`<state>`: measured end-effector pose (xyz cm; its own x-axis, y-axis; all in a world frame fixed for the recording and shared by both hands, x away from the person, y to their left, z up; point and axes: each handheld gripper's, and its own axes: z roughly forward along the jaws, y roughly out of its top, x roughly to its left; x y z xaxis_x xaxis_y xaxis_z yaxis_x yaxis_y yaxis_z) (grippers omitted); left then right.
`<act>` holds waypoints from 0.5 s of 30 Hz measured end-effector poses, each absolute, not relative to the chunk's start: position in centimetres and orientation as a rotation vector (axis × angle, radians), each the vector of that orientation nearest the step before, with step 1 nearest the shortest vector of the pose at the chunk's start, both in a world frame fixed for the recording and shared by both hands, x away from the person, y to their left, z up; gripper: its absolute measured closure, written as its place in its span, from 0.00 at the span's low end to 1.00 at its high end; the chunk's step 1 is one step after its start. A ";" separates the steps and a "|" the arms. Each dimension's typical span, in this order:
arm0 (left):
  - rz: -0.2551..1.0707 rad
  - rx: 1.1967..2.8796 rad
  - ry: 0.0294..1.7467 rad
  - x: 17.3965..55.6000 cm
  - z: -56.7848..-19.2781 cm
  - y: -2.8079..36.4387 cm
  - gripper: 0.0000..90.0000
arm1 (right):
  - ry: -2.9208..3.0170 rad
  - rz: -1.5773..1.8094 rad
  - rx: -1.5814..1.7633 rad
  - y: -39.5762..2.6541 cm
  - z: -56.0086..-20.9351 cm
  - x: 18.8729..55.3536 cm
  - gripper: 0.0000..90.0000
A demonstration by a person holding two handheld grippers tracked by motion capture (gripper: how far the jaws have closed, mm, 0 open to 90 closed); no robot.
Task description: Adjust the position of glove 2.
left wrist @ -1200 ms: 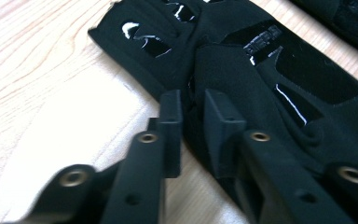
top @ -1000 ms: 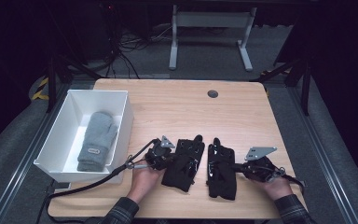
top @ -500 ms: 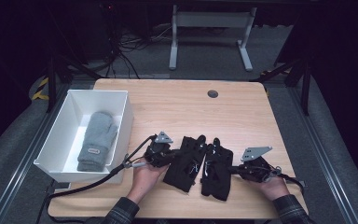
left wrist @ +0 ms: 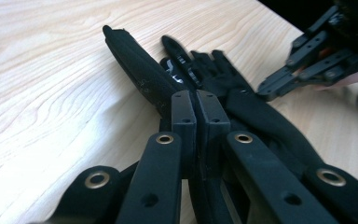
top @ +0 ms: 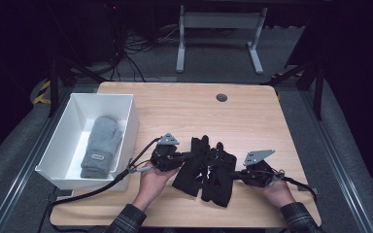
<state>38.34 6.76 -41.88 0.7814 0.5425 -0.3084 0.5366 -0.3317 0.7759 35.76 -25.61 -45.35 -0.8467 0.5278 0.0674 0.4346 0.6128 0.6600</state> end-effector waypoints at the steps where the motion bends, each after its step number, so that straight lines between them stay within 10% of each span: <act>1: 0.006 1.991 0.798 38.3 -41.7 6.7 0.97 | 2.697 1.050 0.804 -25.5 -45.3 35.8 1.00; 15: -0.004 1.981 0.758 38.2 -40.6 5.6 0.97 | 2.714 1.080 0.773 -23.1 -45.5 36.8 1.00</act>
<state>38.23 5.58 -40.63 0.8054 0.5067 -0.3076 0.5101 -0.3283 0.7950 36.76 -23.14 -45.47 -0.8622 0.5010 0.0746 0.4154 0.6151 0.6702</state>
